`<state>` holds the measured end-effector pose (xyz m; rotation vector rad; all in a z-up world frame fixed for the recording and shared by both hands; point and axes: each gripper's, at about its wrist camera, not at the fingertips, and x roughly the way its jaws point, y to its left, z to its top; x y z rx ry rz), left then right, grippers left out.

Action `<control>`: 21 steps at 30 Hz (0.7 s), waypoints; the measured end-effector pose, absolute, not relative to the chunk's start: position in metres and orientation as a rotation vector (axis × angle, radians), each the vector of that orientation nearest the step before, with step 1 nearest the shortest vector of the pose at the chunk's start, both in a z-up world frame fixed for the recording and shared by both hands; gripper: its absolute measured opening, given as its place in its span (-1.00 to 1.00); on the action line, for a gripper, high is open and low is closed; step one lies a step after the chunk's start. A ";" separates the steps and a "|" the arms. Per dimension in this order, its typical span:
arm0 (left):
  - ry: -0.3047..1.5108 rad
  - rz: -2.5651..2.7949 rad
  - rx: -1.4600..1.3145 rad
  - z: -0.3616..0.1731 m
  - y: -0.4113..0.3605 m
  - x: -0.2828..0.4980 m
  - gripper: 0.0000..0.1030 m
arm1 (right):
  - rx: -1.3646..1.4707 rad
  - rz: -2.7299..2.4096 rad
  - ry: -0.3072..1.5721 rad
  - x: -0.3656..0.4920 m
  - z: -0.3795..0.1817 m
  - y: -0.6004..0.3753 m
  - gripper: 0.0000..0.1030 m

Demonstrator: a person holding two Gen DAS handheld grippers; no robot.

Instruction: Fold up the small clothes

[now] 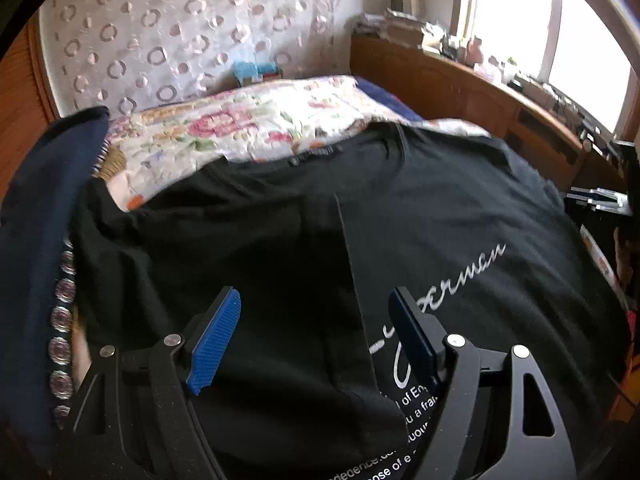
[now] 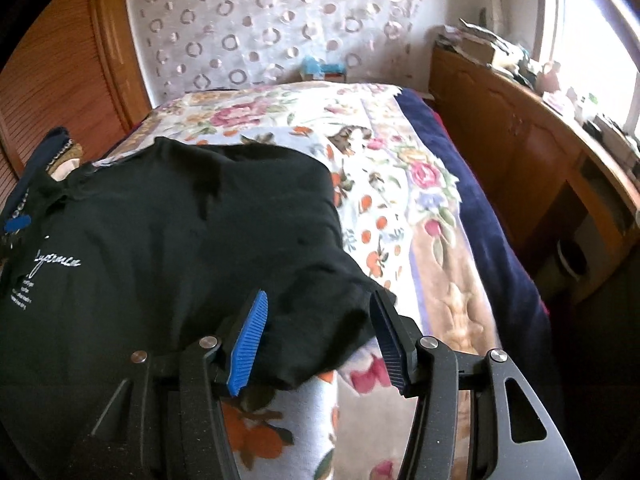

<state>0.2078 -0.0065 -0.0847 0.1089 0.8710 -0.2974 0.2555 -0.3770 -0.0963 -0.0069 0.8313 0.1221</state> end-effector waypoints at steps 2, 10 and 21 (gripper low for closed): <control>0.886 -0.304 0.119 -0.089 -0.009 0.208 0.50 | 0.016 0.124 0.839 0.257 -0.098 -0.379 0.07; 0.909 -0.303 0.164 -0.098 -0.020 0.206 0.50 | 0.097 0.129 0.862 0.268 -0.103 -0.387 0.11; 0.903 -0.300 0.157 -0.101 -0.020 0.211 0.59 | 0.187 0.164 0.892 0.274 -0.104 -0.400 0.19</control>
